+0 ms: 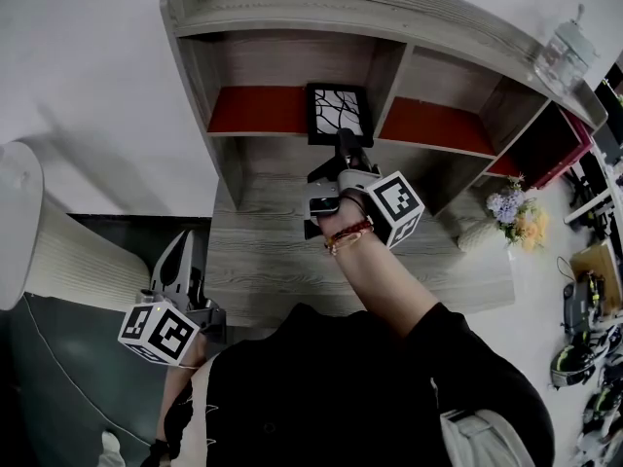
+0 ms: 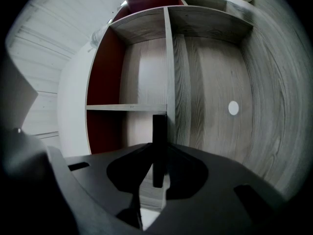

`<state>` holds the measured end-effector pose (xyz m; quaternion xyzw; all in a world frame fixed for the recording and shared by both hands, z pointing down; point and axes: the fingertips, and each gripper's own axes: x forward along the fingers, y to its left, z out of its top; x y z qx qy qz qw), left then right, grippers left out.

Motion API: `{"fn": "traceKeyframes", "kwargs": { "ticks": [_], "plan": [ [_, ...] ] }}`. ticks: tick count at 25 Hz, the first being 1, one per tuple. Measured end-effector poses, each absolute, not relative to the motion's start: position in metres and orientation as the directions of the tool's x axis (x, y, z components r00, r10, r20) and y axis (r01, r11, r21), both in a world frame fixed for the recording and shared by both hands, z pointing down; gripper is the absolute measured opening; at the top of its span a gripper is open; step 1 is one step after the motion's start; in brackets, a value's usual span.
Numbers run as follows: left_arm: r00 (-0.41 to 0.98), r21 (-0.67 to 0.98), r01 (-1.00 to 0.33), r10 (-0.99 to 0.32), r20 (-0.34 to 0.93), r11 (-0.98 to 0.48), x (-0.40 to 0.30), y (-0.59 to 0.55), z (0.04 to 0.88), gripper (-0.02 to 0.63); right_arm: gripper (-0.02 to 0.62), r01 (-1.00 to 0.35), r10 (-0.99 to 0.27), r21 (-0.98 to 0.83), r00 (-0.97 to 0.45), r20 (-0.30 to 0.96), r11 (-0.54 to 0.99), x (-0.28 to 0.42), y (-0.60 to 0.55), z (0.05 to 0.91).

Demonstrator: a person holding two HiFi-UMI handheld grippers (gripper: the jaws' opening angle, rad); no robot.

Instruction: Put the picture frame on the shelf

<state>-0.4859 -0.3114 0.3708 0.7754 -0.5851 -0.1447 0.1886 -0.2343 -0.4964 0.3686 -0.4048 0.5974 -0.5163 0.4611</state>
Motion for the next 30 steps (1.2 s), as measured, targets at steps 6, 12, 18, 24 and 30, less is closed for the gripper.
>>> {"fn": "traceKeyframes", "kwargs": {
  "ticks": [6,12,18,24,30],
  "plan": [
    [0.275,0.466,-0.850,-0.961,-0.005,-0.246,-0.488,-0.313,0.372,0.012,0.124,0.026,-0.953,-0.984,-0.244,-0.178,0.177,-0.235,-0.497,0.362],
    [0.284,0.460,-0.849,-0.959,-0.019,-0.261,-0.487,-0.315,0.369,0.012,0.146,0.051,-0.952,-0.984,-0.249,-0.177,0.169,-0.234,-0.495,0.361],
    [0.297,0.464,-0.845,-0.955,-0.009,-0.268,-0.479,-0.316,0.369,0.012,0.146,0.040,-0.954,-0.987,-0.255,-0.160,0.154,-0.228,-0.491,0.370],
    [0.313,0.470,-0.838,-0.950,-0.003,-0.278,-0.469,-0.318,0.369,0.012,0.146,0.038,-0.945,-0.985,-0.281,-0.170,0.166,-0.226,-0.476,0.360],
    [0.371,0.477,-0.815,-0.928,-0.004,-0.328,-0.440,-0.325,0.373,0.012,0.125,0.010,-0.953,-0.990,-0.267,-0.142,0.144,-0.196,-0.455,0.373]
  ]
}}
